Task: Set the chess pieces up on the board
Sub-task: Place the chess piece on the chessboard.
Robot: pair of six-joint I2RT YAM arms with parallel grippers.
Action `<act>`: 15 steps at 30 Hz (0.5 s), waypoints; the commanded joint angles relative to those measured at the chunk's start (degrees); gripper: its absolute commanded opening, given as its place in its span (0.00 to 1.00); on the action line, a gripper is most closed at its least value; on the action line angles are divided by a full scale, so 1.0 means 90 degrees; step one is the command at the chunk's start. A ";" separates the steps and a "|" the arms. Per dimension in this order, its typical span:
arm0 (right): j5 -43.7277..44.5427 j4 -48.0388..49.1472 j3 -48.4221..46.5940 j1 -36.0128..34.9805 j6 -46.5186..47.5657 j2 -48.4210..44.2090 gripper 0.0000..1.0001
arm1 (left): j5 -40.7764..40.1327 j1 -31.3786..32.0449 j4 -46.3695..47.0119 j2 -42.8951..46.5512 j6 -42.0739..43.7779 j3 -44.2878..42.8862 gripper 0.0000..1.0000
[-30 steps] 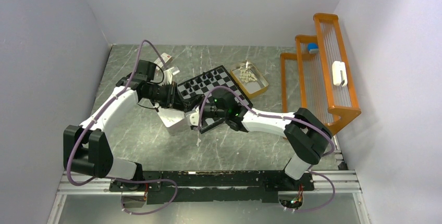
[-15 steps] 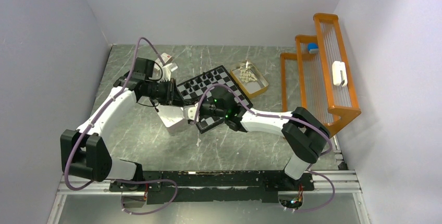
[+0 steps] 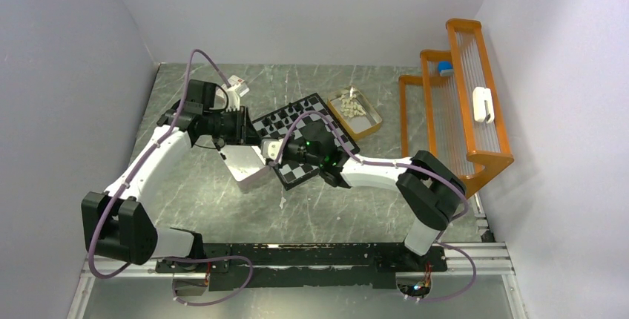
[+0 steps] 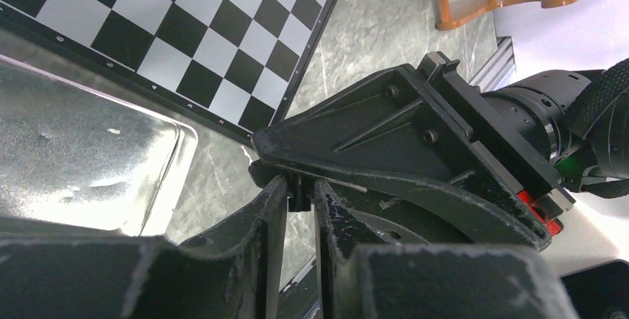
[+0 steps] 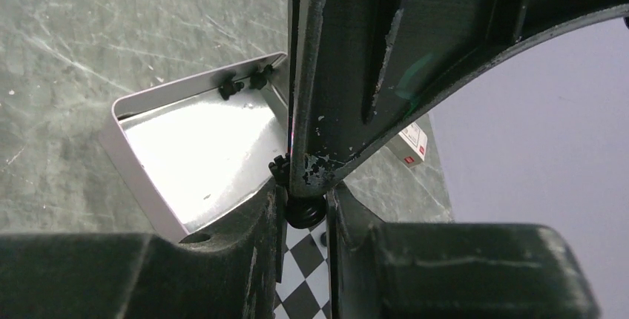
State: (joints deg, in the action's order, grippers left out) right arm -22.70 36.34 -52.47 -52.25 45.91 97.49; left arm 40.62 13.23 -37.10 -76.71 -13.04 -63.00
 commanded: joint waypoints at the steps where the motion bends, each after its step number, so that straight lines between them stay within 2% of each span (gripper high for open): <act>1: -0.0065 0.0300 0.0059 -0.0064 -0.0433 0.0096 0.18 | 0.0073 0.0024 0.0524 0.0184 -0.0069 -0.0180 0.27; 9: 0.0078 0.0386 0.0021 -0.0063 -0.0717 0.0145 0.16 | 0.0083 0.0024 0.0485 0.0349 0.0064 -0.0064 0.30; 15: 0.0305 0.0579 0.0000 -0.0053 -0.1168 0.0171 0.16 | -0.0112 0.0024 0.0508 0.0580 0.0137 -0.0024 0.37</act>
State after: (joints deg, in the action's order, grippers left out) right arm -21.19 38.92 -52.38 -52.40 39.22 98.13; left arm 40.23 13.23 -35.27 -74.06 -12.69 -63.00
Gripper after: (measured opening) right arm 0.249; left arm 0.357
